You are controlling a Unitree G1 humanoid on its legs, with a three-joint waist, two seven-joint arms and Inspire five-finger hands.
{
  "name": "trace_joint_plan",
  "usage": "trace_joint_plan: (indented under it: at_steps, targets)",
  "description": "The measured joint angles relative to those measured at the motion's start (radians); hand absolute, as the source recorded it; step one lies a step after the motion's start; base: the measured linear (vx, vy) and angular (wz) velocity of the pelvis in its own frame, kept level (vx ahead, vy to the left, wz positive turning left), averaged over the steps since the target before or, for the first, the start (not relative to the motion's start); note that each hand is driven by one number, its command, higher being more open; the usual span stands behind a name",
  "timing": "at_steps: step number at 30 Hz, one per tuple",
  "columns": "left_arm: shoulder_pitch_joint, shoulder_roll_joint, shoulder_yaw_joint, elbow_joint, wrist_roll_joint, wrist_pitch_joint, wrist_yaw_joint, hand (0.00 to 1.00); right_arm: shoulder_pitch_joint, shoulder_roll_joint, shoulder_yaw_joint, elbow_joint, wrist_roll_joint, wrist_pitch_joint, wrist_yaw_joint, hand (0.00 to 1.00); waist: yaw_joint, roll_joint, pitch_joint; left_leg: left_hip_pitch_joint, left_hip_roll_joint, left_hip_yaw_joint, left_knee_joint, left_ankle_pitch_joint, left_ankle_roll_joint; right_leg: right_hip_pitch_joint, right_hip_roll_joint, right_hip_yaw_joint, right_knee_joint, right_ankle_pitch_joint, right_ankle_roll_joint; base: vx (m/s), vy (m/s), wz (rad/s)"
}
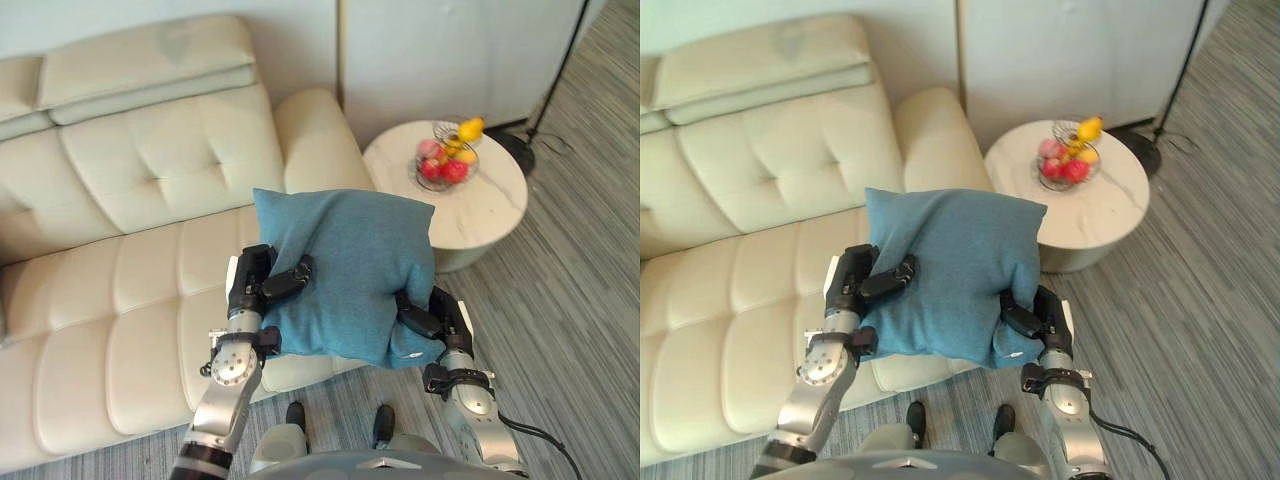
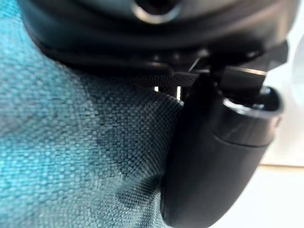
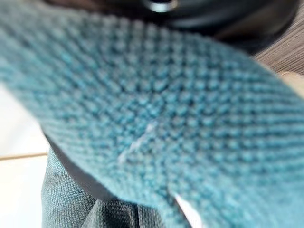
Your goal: Pick up cushions and gather them together orderly.
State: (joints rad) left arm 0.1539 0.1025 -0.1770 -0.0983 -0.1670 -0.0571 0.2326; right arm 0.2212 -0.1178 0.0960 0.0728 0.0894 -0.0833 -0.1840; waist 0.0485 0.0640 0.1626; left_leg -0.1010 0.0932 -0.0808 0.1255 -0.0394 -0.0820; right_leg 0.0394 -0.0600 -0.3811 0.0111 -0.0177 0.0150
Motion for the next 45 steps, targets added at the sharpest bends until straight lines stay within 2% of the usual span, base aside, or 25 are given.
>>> trace_joint_plan:
  at_steps: [1, 2, 3, 5, 6, 7, 10, 14, 16, 17, 18, 20, 21, 23, 26, 28, 29, 31, 33, 35, 37, 38, 41, 42, 45]
  targets:
    - [0.002, 0.000, 0.000, -0.009, 0.000, -0.001, 0.004, 0.00, -0.005, -0.002, -0.002, -0.015, -0.019, 0.000, -0.007, 0.00, 0.007, 0.005, -0.010, -0.020, 0.000, -0.008, -0.002, 0.004, -0.003, -0.016, -0.010, -0.025, 0.028, -0.013, -0.003, -0.15, 0.005, 0.96]
    - [0.004, -0.001, 0.000, -0.013, -0.001, -0.006, 0.008, 0.00, -0.020, 0.000, -0.009, -0.022, -0.044, 0.000, -0.018, 0.00, 0.010, 0.010, -0.030, -0.041, 0.009, 0.029, -0.016, -0.010, 0.048, -0.035, -0.022, -0.063, 0.049, -0.019, -0.001, -0.12, 0.004, 0.71]
    - [0.004, -0.001, -0.002, -0.012, -0.001, -0.006, 0.009, 0.00, -0.023, 0.002, -0.015, -0.022, -0.053, 0.000, -0.020, 0.00, 0.008, 0.009, -0.037, -0.048, 0.016, 0.067, -0.019, -0.015, 0.070, -0.038, -0.029, -0.077, 0.049, -0.019, -0.001, -0.07, 0.015, 1.03]
    - [0.002, -0.021, -0.034, -0.012, -0.018, -0.015, 0.009, 0.00, -0.049, -0.011, -0.051, -0.021, -0.069, 0.001, -0.042, 0.00, -0.001, 0.012, -0.054, -0.071, 0.072, 0.282, 0.017, -0.033, 0.115, -0.040, -0.080, -0.148, 0.065, -0.018, 0.002, -0.02, 0.071, 0.95]
    - [0.002, -0.023, -0.045, -0.012, -0.022, -0.015, 0.010, 0.00, -0.053, -0.011, -0.061, -0.020, -0.069, 0.002, -0.046, 0.00, -0.001, 0.019, -0.059, -0.076, 0.089, 0.321, 0.037, -0.016, 0.133, -0.040, -0.084, -0.158, 0.076, -0.021, 0.006, 0.00, 0.106, 0.58]
    - [0.001, -0.026, -0.065, -0.011, -0.023, -0.016, 0.010, 0.00, -0.054, -0.014, -0.079, -0.019, -0.070, 0.004, -0.052, 0.00, -0.005, 0.035, -0.070, -0.079, 0.109, 0.360, 0.051, 0.061, 0.122, -0.038, -0.084, -0.172, 0.098, -0.037, 0.030, 0.00, 0.157, 0.58]
    - [-0.002, -0.020, -0.099, -0.008, -0.047, -0.024, 0.009, 0.00, -0.057, -0.013, -0.110, -0.008, -0.078, 0.006, -0.062, 0.00, -0.014, 0.025, -0.090, -0.055, 0.059, 0.354, -0.048, 0.102, 0.055, -0.036, -0.130, -0.217, 0.115, -0.036, 0.048, 0.02, 0.184, 0.54]
    - [-0.002, -0.012, -0.127, 0.023, -0.069, -0.030, 0.002, 0.00, -0.057, 0.008, -0.144, 0.020, -0.090, 0.013, -0.063, 0.00, -0.027, 0.021, -0.095, 0.003, -0.014, 0.310, -0.204, 0.181, 0.075, -0.009, -0.175, -0.275, 0.111, -0.018, 0.078, 0.00, 0.169, 0.47]
    - [-0.001, -0.013, -0.135, 0.080, -0.080, -0.030, -0.018, 0.00, -0.057, 0.014, -0.152, 0.067, -0.089, 0.035, -0.063, 0.00, -0.031, 0.018, -0.093, 0.019, -0.071, 0.284, -0.195, 0.163, 0.097, -0.012, -0.267, -0.291, 0.230, -0.035, 0.095, 0.02, 0.239, 0.51]
    - [0.000, -0.013, -0.135, 0.099, -0.080, -0.030, -0.024, 0.00, -0.058, 0.014, -0.152, 0.086, -0.089, 0.040, -0.063, 0.00, -0.031, 0.013, -0.089, 0.021, -0.089, 0.283, -0.180, 0.147, 0.114, -0.040, -0.312, -0.279, 0.326, -0.046, 0.079, 0.03, 0.350, 0.40]
    - [0.004, -0.006, -0.133, 0.116, -0.086, -0.029, -0.033, 0.00, -0.058, 0.021, -0.149, 0.114, -0.089, 0.051, -0.061, 0.00, -0.031, 0.004, -0.083, 0.032, -0.116, 0.282, -0.161, 0.125, 0.135, -0.079, -0.378, -0.249, 0.462, -0.047, 0.028, 0.02, 0.315, 0.22]
    - [0.026, 0.005, -0.129, 0.120, -0.099, -0.029, -0.037, 0.00, -0.058, 0.034, -0.142, 0.148, -0.089, 0.063, -0.051, 0.00, -0.035, -0.007, -0.072, 0.050, -0.128, 0.269, -0.142, 0.101, 0.159, -0.137, -0.410, -0.160, 0.590, -0.018, -0.065, 0.01, 0.201, 0.24]
    - [0.043, 0.016, -0.123, 0.123, -0.099, -0.029, -0.037, 0.00, -0.056, 0.054, -0.135, 0.163, -0.088, 0.065, -0.040, 0.00, -0.051, -0.004, -0.067, 0.050, -0.118, 0.236, -0.139, 0.093, 0.168, -0.166, -0.338, -0.061, 0.615, -0.093, -0.010, 0.02, 0.099, 0.38]
    - [0.048, 0.022, -0.117, 0.123, -0.099, -0.029, -0.038, 0.00, -0.057, 0.063, -0.125, 0.162, -0.088, 0.065, -0.035, 0.00, -0.059, -0.006, -0.058, 0.051, -0.112, 0.219, -0.152, 0.093, 0.172, -0.189, -0.249, -0.003, 0.607, -0.146, 0.018, 0.02, 0.041, 0.41]
    - [0.049, 0.030, -0.127, 0.123, -0.099, -0.029, -0.074, 0.00, -0.057, 0.059, -0.091, 0.160, -0.088, 0.065, -0.005, 0.00, -0.060, -0.028, -0.050, 0.068, -0.142, 0.213, -0.173, 0.097, 0.176, -0.217, -0.106, 0.011, 0.511, -0.193, 0.003, 0.05, 0.034, 0.27]
    - [0.045, 0.029, -0.163, 0.122, -0.098, -0.030, -0.108, 0.00, -0.057, 0.049, -0.034, 0.159, -0.089, 0.064, 0.015, 0.00, -0.062, -0.046, -0.062, 0.067, -0.183, 0.210, -0.169, 0.094, 0.174, -0.212, -0.091, 0.026, 0.420, -0.203, -0.029, 0.07, -0.008, 0.28]
    - [0.035, 0.010, -0.199, 0.132, -0.098, -0.027, -0.129, 0.00, -0.054, 0.051, -0.006, 0.159, -0.089, 0.066, 0.023, 0.00, -0.068, -0.033, -0.066, 0.060, -0.193, 0.190, -0.155, 0.082, 0.175, -0.200, -0.087, 0.027, 0.382, -0.180, -0.033, 0.10, -0.023, 0.48]
    - [0.054, -0.016, -0.239, 0.122, -0.097, -0.028, -0.156, 0.00, -0.046, 0.070, 0.003, 0.158, -0.089, 0.067, 0.029, 0.00, -0.066, -0.012, -0.071, 0.034, -0.173, 0.181, -0.095, 0.050, 0.158, -0.146, -0.058, -0.001, 0.290, -0.150, -0.026, 0.12, -0.032, 0.31]
    - [0.064, -0.034, -0.242, 0.124, -0.097, -0.028, -0.176, 0.00, -0.038, 0.103, 0.006, 0.118, -0.089, 0.067, 0.029, 0.00, -0.061, -0.028, -0.061, -0.001, -0.146, 0.210, 0.057, -0.015, 0.115, -0.081, -0.038, -0.011, 0.230, -0.131, -0.031, 0.13, -0.054, 0.00]
    - [0.067, -0.053, -0.233, 0.122, -0.097, -0.029, -0.179, 0.00, 0.006, 0.098, 0.015, 0.016, -0.089, 0.066, 0.026, 0.00, -0.051, -0.026, -0.058, -0.098, -0.080, 0.290, 0.363, -0.106, 0.088, 0.001, -0.010, -0.005, 0.178, -0.130, -0.031, 0.14, -0.025, -0.12]
    - [0.068, -0.051, -0.229, 0.120, -0.097, -0.029, -0.177, 0.00, 0.017, 0.099, 0.017, -0.013, -0.089, 0.066, 0.026, 0.00, -0.042, -0.027, -0.057, -0.136, -0.035, 0.324, 0.496, -0.149, 0.109, 0.020, -0.006, 0.013, 0.166, -0.133, -0.035, 0.14, 0.040, -0.41]
    - [0.069, -0.052, -0.227, 0.121, -0.097, -0.029, -0.174, 0.00, 0.020, 0.100, 0.019, -0.037, -0.089, 0.066, 0.021, 0.00, -0.026, -0.024, -0.058, -0.162, 0.025, 0.316, 0.529, -0.183, 0.106, 0.021, -0.001, 0.049, 0.164, -0.135, -0.036, 0.15, 0.106, -0.62]
    - [0.069, -0.052, -0.232, 0.121, -0.096, -0.029, -0.174, 0.00, 0.016, 0.105, 0.012, -0.040, -0.089, 0.064, 0.004, 0.00, -0.021, -0.021, -0.059, -0.148, 0.056, 0.196, 0.360, -0.166, 0.076, 0.017, -0.016, 0.102, 0.169, -0.137, -0.013, 0.19, 0.217, -0.58]
    - [0.070, -0.059, -0.234, 0.121, -0.095, -0.029, -0.172, 0.00, 0.017, 0.103, 0.003, -0.038, -0.089, 0.064, -0.003, 0.00, -0.021, 0.001, -0.067, -0.114, 0.075, 0.128, 0.216, -0.051, 0.012, 0.011, -0.013, 0.128, 0.177, -0.147, 0.018, 0.15, 0.222, -0.38]
    - [0.063, -0.028, -0.239, 0.123, -0.094, -0.027, -0.156, 0.00, 0.019, 0.133, -0.027, -0.006, -0.088, 0.064, -0.017, 0.00, -0.037, -0.055, -0.069, -0.065, 0.011, 0.164, 0.158, -0.038, 0.008, 0.018, -0.073, 0.190, 0.148, -0.141, 0.043, 0.19, 0.263, -0.23]
